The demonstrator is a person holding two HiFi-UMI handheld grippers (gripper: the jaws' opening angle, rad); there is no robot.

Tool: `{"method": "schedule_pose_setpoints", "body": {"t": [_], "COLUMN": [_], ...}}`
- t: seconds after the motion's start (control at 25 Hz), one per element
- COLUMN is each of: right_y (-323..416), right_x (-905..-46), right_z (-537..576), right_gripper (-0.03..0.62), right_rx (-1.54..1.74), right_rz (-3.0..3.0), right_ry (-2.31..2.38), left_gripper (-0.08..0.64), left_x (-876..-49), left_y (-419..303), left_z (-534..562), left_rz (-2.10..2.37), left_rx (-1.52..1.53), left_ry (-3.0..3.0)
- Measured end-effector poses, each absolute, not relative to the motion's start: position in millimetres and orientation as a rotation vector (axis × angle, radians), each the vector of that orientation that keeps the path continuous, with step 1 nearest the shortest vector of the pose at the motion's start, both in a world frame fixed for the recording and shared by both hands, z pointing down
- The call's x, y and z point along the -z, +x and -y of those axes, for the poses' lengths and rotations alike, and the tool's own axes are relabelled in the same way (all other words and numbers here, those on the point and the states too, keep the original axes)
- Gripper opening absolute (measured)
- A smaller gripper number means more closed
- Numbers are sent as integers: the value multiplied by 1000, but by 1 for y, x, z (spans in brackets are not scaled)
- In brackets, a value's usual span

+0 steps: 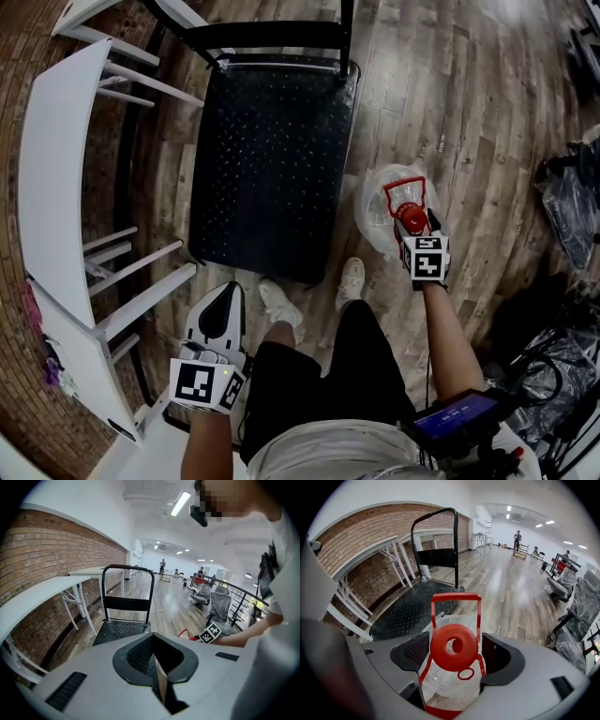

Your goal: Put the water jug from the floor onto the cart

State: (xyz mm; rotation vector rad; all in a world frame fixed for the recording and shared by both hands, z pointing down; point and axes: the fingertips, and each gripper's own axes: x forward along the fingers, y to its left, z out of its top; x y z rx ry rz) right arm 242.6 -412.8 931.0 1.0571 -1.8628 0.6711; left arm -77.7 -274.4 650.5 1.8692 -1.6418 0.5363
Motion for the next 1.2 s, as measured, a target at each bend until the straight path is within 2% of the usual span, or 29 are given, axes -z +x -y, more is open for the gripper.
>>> {"method": "schedule_pose_setpoints", "body": {"t": [0.52,0.88,1.2], "right_y": [255,235,202], "right_x": [-937,-818,-713], "right_z": [405,387,383], "right_gripper": [311,310,310], "right_rx": [-710,-543,-470], "right_rz": [1829,1886,1940], "right_ry": [1135,1122,1128], "left_gripper": [2,2,2], "left_x": [-653,-612,-569], "left_y": [-88,-106,-151], "left_z": [257,244,227], "left_rz": [1685,1710,1788], "left_rx": [-494,-416,-336], "left_ry": [1827,1866,1894]}}
